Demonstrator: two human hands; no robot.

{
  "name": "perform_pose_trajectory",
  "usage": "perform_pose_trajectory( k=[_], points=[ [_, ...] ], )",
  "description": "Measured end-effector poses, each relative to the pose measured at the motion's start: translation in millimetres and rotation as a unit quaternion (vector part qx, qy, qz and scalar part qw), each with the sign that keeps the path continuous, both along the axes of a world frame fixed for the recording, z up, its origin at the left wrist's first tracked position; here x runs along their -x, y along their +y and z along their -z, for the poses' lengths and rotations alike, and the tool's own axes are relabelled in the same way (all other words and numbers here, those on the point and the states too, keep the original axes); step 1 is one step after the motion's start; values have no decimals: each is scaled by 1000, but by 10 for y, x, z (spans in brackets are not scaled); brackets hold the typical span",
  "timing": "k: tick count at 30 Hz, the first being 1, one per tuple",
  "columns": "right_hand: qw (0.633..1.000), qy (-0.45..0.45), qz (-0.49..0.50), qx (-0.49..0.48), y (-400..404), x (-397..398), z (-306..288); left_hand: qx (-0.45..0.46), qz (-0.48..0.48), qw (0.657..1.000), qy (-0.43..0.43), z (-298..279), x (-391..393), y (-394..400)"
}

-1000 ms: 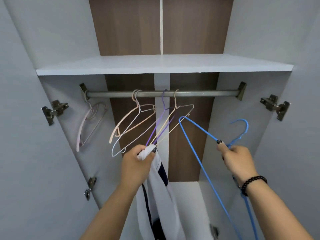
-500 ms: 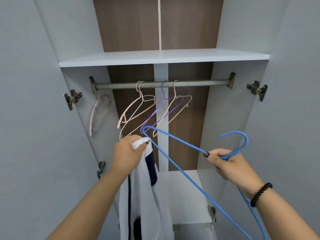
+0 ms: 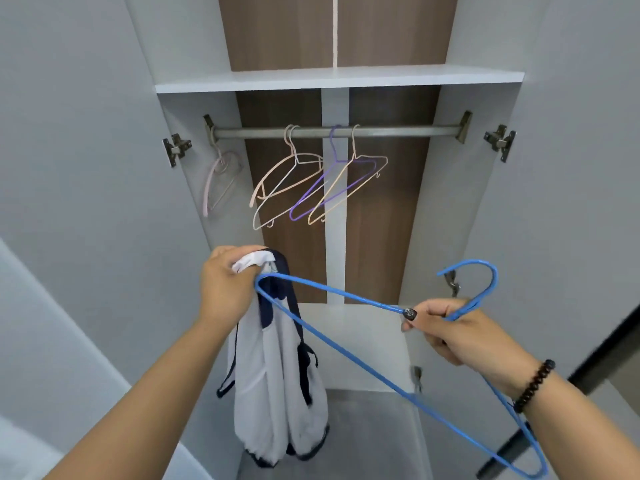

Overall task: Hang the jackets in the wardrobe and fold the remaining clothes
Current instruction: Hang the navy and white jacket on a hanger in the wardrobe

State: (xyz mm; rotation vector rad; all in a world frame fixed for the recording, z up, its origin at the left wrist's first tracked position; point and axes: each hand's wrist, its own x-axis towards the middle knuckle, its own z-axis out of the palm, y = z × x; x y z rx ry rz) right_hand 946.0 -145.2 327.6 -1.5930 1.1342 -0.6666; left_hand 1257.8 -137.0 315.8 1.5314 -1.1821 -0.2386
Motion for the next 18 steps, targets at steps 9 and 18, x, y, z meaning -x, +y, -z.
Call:
perform_pose_trajectory(
  k=[9,18],
  points=[
    [994,74,25,83,800,5,178,21,-4,998,53,-44,515,822],
    [992,114,10,50,1263,-92,200,77,116,987,81,-412,1084,1366]
  ],
)
